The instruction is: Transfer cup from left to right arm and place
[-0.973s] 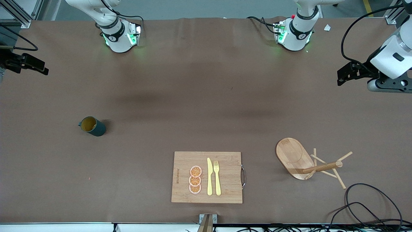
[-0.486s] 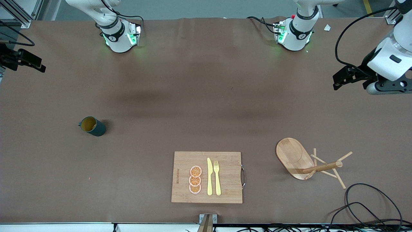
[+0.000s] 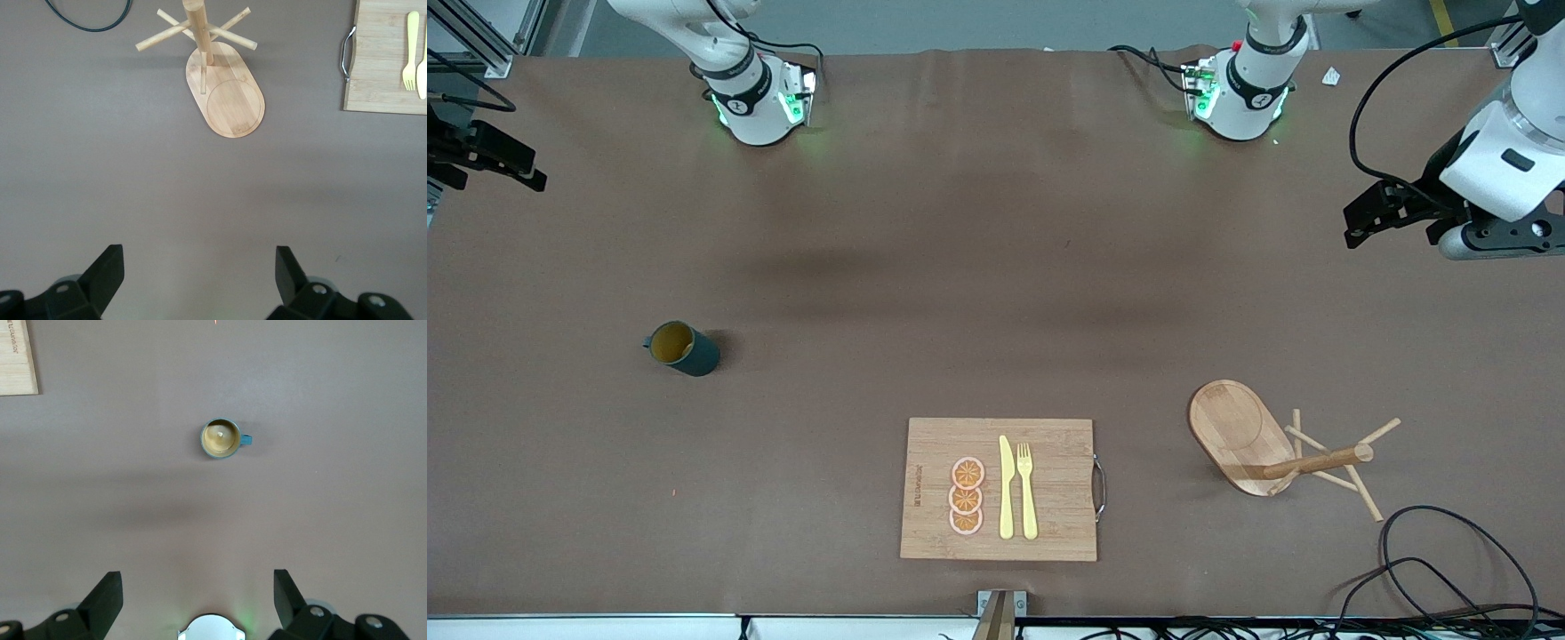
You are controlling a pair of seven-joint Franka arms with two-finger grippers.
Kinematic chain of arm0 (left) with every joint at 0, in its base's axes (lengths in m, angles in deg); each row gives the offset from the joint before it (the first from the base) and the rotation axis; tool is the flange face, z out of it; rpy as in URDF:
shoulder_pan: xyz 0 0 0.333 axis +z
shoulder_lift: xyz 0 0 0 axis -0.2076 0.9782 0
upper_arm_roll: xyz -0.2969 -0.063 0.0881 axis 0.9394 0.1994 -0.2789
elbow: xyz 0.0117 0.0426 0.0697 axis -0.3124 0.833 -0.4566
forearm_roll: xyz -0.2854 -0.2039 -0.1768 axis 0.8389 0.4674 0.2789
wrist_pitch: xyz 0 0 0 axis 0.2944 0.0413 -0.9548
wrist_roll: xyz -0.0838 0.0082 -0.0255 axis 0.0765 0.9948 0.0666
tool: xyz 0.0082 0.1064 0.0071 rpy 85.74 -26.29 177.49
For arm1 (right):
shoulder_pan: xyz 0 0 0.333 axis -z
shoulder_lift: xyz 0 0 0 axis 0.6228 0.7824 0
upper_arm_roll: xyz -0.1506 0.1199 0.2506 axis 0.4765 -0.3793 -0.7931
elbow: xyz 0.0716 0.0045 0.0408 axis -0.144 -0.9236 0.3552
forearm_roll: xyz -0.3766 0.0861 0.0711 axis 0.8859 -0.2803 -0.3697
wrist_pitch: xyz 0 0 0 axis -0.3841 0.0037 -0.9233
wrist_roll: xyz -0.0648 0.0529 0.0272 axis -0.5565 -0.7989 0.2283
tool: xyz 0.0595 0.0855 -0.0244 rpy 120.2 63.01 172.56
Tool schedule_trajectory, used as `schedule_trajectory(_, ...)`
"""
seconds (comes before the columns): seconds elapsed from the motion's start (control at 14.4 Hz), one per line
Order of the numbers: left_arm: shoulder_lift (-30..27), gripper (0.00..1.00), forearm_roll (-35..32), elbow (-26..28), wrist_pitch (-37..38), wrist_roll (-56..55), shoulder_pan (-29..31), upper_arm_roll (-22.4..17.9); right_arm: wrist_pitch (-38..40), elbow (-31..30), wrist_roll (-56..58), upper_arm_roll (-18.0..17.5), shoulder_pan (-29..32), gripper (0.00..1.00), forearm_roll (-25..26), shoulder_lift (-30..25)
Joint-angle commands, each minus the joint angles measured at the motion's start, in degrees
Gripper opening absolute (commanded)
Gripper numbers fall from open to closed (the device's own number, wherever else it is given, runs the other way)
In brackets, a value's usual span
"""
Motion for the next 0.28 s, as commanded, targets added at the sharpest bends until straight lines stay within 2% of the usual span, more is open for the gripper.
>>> schedule_trajectory(0.0,-0.3,1.00,-0.9,-1.1,1.9,0.1,0.0,0.1,-0.9,-1.6,1.2,-0.2,0.2,1.00,-0.3,-1.2)
schedule_trajectory(0.21,-0.4,1.00,-0.9,-1.2,2.4,0.1,-0.2,0.2,-1.2,-1.6,1.3,-0.1,0.2,1.00,-0.3,-1.2)
